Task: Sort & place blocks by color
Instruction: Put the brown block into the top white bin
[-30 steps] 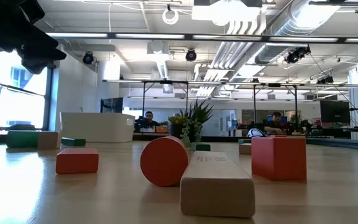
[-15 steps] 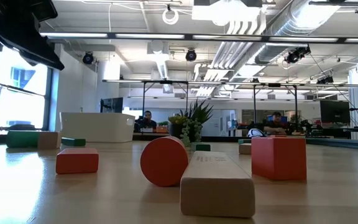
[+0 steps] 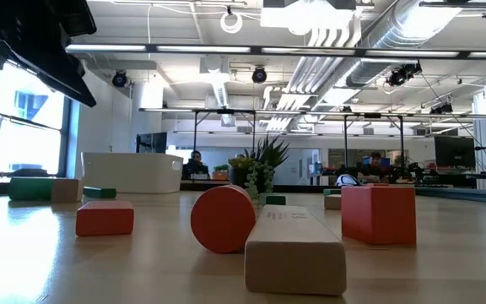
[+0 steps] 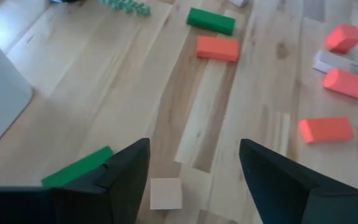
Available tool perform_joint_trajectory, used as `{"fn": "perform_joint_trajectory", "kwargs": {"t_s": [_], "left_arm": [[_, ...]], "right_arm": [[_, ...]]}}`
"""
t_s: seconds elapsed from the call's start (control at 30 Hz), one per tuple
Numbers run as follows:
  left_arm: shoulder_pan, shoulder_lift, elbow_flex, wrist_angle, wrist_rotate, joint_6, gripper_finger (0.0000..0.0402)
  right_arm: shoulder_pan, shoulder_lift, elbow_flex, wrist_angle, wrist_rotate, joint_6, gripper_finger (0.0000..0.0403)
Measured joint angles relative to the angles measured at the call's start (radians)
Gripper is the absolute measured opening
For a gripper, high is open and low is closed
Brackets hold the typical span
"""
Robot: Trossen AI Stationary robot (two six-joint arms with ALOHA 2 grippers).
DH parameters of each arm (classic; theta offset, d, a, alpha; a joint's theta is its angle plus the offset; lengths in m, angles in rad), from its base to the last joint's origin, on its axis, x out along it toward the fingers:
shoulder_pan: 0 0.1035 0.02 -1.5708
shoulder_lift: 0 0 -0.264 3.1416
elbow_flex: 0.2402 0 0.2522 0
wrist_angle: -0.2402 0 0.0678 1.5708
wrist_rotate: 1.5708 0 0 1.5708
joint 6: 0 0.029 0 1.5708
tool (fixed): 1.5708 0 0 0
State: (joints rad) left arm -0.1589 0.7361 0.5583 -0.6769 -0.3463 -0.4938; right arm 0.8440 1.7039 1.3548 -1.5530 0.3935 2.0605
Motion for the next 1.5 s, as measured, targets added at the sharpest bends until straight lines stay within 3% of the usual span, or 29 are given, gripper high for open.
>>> {"fn": "perform_joint_trajectory", "kwargs": {"t_s": [0.2,0.43,0.67,1.5], "left_arm": [[0.037,0.020,0.000,0.000,-0.023,0.000,0.0237],[0.102,0.091,0.000,0.000,0.104,-0.012,0.0237],[0.160,0.210,0.000,0.000,0.157,-0.017,0.0237],[0.238,0.462,0.000,0.002,0.234,-0.003,0.0236]], "right_arm": [[-0.017,-0.002,0.000,-0.009,0.000,-0.019,0.0207],[-0.055,-0.027,0.000,-0.010,0.027,-0.086,0.0207],[-0.106,-0.031,0.000,-0.015,0.036,-0.165,0.0207],[-0.177,-0.031,0.000,-0.014,0.023,-0.245,0.0207]]}}
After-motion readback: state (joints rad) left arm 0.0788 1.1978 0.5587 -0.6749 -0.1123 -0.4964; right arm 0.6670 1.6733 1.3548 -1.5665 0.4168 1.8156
